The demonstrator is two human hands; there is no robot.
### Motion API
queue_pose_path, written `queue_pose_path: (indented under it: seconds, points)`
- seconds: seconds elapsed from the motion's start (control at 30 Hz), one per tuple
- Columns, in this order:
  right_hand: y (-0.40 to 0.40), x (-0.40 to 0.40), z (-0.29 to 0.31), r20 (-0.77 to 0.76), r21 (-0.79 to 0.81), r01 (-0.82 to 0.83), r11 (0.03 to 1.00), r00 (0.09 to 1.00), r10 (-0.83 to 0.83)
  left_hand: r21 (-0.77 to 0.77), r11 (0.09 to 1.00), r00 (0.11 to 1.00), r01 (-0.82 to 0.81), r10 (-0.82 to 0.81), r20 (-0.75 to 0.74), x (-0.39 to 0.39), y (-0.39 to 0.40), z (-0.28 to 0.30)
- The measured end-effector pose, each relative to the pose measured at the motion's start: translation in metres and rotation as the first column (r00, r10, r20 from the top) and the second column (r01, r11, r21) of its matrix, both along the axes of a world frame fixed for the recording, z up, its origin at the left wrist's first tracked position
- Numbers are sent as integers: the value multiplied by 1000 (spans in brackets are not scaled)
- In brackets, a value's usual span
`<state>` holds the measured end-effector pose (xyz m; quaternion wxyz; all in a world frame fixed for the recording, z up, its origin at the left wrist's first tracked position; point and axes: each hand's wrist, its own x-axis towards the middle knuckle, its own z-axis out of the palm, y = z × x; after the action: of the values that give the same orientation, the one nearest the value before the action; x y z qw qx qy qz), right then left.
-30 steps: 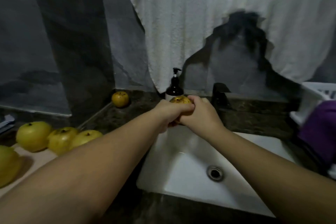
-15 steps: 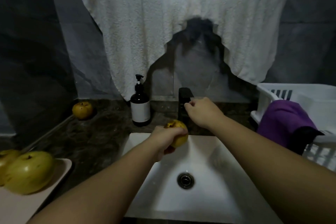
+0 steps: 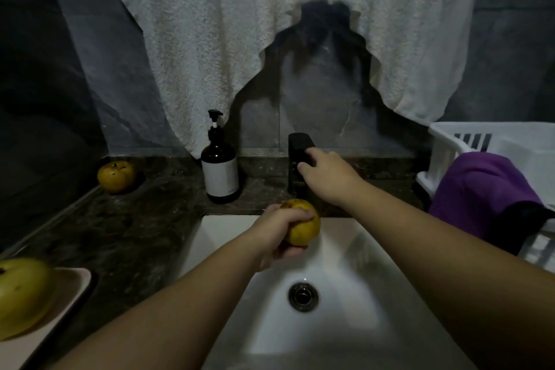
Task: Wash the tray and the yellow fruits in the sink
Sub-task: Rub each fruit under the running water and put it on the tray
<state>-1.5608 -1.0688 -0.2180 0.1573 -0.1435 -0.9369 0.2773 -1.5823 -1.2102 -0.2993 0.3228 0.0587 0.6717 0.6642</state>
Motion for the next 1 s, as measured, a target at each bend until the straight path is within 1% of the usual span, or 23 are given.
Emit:
queue_pose_path:
  seconds: [0.2, 0.3, 0.37, 0.4, 0.47, 0.5, 0.53, 0.57, 0.6, 0.63, 0.67, 0.7, 0.73, 0.77, 0.8, 0.83, 0.87, 0.9, 0.93, 1.0]
  points:
    - [6, -4, 3, -24, -46, -34, 998, 999, 32, -22, 999, 1000, 25, -25, 12, -1, 3, -2]
    - [7, -5, 0, -32, -82, -55, 995, 998, 53, -34, 999, 1000, 5, -5, 0, -1, 5, -7]
    - [10, -3, -2, -67, -151, -73, 986, 996, 63, -26, 1000, 1000, -8, 8, -1, 0, 7, -11]
    - [12, -2, -4, -112, -199, -73, 977, 992, 51, -23, 1000, 1000, -18, 18, -3, 1, 7, -14]
    - [12, 5, -11, -186, -315, 6, 949, 980, -67, 1, 999, 999, -46, 46, -2, 4, 10, -17]
    - [12, 8, -18, -155, -379, 84, 921, 976, -153, 23, 998, 998, -64, 64, 1, 4, 12, -17]
    - [11, 12, -26, -71, -447, 169, 879, 972, -223, 38, 996, 996, -84, 84, -4, 5, 13, -17]
    - [9, 16, -35, 57, -515, 235, 825, 969, -240, 45, 994, 995, -102, 103, -17, 4, 15, -15]
    - [5, 21, -44, 199, -590, 270, 761, 962, -188, 49, 993, 993, -109, 111, -36, 3, 17, -15]
    - [2, 26, -53, 323, -675, 291, 678, 943, -83, 63, 992, 993, -106, 109, -50, 2, 19, -15]
    - [-1, 30, -59, 395, -758, 305, 577, 918, 35, 93, 990, 992, -103, 109, -59, 1, 21, -17]
    - [-3, 33, -64, 394, -831, 296, 471, 911, 123, 123, 987, 991, -105, 115, -72, 0, 23, -19]
    - [-5, 35, -69, 352, -874, 264, 408, 922, 158, 130, 985, 987, -115, 128, -95, -1, 25, -21]
    - [-5, 34, -75, 298, -887, 215, 408, 943, 152, 113, 985, 982, -134, 147, -116, 0, 26, -23]
    - [-6, 34, -78, 232, -857, 148, 494, 966, 113, 101, 984, 980, -148, 159, -118, 0, 26, -23]
    - [-7, 34, -80, 146, -786, 72, 614, 987, 72, 93, 984, 982, -153, 162, -96, 0, 27, -24]
    - [-8, 35, -83, 53, -714, 2, 700, 997, 51, 94, 985, 986, -145, 152, -69, 0, 26, -23]
    - [-8, 35, -86, -1, -672, -33, 739, 999, 43, 90, 987, 988, -133, 139, -66, 1, 27, -23]
    - [-7, 35, -89, 7, -674, -30, 738, 999, 46, 54, 990, 984, -127, 133, -118, 1, 27, -23]
    - [-6, 38, -89, 104, -763, 50, 645, 994, 46, -70, 986, 933, -154, 121, -338, 0, 29, -27]
